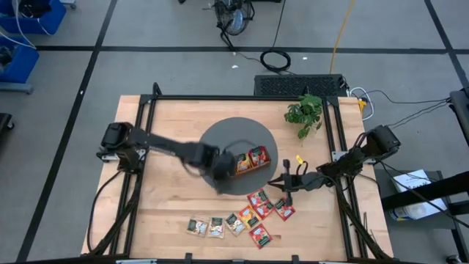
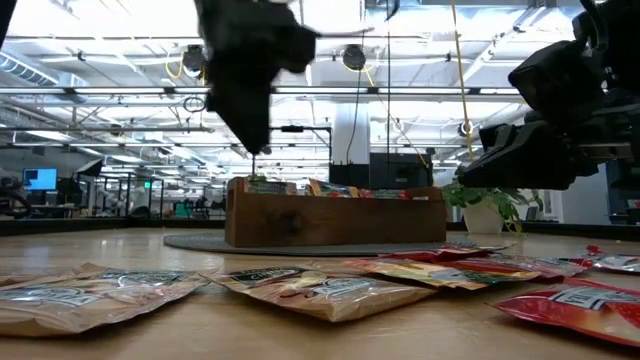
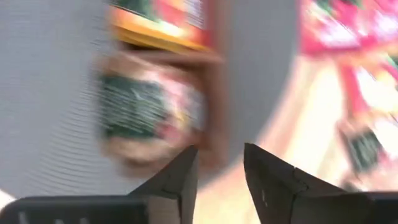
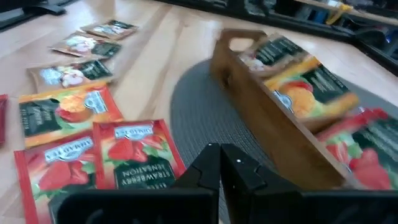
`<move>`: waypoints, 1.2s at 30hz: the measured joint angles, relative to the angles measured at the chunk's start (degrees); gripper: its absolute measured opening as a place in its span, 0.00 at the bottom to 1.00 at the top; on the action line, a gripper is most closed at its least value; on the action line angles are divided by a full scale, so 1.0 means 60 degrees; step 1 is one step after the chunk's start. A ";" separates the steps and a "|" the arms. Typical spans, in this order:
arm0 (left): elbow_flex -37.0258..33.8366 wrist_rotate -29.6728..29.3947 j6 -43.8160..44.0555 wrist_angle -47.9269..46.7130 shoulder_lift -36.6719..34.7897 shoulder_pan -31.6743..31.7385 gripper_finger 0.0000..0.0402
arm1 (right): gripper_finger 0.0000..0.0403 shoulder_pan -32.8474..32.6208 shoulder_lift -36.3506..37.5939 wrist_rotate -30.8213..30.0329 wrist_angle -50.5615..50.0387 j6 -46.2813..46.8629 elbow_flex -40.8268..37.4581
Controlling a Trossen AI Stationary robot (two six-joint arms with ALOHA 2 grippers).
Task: Pick & Place Tea
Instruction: Adjust the wooden organizer
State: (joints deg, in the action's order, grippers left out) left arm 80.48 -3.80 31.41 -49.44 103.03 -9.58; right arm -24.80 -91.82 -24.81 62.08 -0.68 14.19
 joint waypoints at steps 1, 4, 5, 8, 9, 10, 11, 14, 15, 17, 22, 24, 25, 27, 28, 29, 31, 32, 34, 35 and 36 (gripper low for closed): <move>0.0024 -0.0061 0.0012 -0.0014 0.0002 -0.0377 0.31 | 0.00 -0.0004 0.0108 -0.0223 -0.0024 0.0125 -0.0087; 0.0047 -0.1235 0.0630 0.0225 0.0002 -0.1625 0.22 | 0.00 -0.0002 0.0720 -0.0876 0.0033 0.0451 -0.0388; -0.0029 -0.2136 0.1146 0.0294 0.0002 -0.2051 0.19 | 0.00 -0.0004 0.1020 -0.1155 0.0025 0.0547 -0.0513; -0.0427 -0.5498 0.3345 0.0321 0.0002 -0.3233 0.06 | 0.00 0.0019 0.2031 -0.2456 -0.0361 0.0944 -0.0965; -0.0656 -0.6507 0.4094 0.0448 0.0002 -0.3621 0.03 | 0.00 0.0067 0.2360 -0.2939 -0.0588 0.1193 -0.1150; -0.0942 -0.7281 0.4639 0.0804 -0.0001 -0.3947 0.02 | 0.00 0.0133 0.2669 -0.3229 -0.0858 0.1498 -0.1310; -0.1251 -0.7662 0.4931 0.1327 0.0006 -0.4219 0.02 | 0.00 0.0212 0.2973 -0.3368 -0.1100 0.1758 -0.1469; -0.2346 -0.7849 0.5043 0.3098 0.0131 -0.4768 0.02 | 0.00 0.0536 0.3604 -0.3393 -0.1695 0.2406 -0.1874; -0.2732 -0.7849 0.5039 0.3764 0.0150 -0.4843 0.02 | 0.00 0.0674 0.3724 -0.3402 -0.1761 0.2609 -0.1980; -0.3482 -0.7874 0.4903 0.5410 0.0224 -0.4858 0.01 | 0.00 0.0991 0.3835 -0.3338 -0.1701 0.2872 -0.2092; -0.4557 -0.7219 0.4063 0.7523 0.0268 -0.4290 0.02 | 0.00 0.1758 0.3626 -0.1845 -0.1961 0.2970 -0.1748; -0.4745 -0.6982 0.4072 0.7724 0.0261 -0.4023 0.01 | 0.00 0.1949 0.3343 -0.1650 -0.2318 0.2964 -0.1578; -0.4846 -0.6810 0.4104 0.7785 0.0271 -0.3909 0.01 | 0.00 0.2040 0.3194 -0.1666 -0.2492 0.2979 -0.1474; -0.4996 -0.6511 0.4140 0.8145 0.0387 -0.3740 0.02 | 0.00 0.2260 0.2829 -0.1904 -0.2471 0.3051 -0.1363; -0.5073 -0.6371 0.4140 0.8297 0.0403 -0.3684 0.02 | 0.00 0.2384 0.2625 -0.1998 -0.2462 0.3070 -0.1339; -0.5132 -0.6293 0.4146 0.8311 0.0403 -0.3633 0.02 | 0.00 0.2517 0.2417 -0.2061 -0.2443 0.3071 -0.1332; -0.5165 -0.6293 0.4276 0.8377 0.0462 -0.3508 0.02 | 0.00 0.2832 0.2006 -0.2069 -0.2175 0.2959 -0.1229; -0.5180 -0.6337 0.4350 0.8405 0.0513 -0.3460 0.01 | 0.00 0.2991 0.1833 -0.2057 -0.1969 0.2871 -0.1137; -0.5215 -0.6411 0.4375 0.8234 0.0549 -0.3424 0.01 | 0.00 0.3335 0.1453 -0.1568 -0.1699 0.2629 -0.0891; -0.5214 -0.6398 0.4388 0.8247 0.0549 -0.3408 0.01 | 0.00 0.3484 0.1253 -0.1167 -0.1672 0.2551 -0.0755; -0.5211 -0.6367 0.4434 0.8253 0.0544 -0.3381 0.02 | 0.00 0.3627 0.1055 -0.0668 -0.1697 0.2514 -0.0563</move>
State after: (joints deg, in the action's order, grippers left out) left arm 49.22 -42.00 58.02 0.08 106.29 -29.86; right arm -3.03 -85.49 -28.82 51.90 14.40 10.81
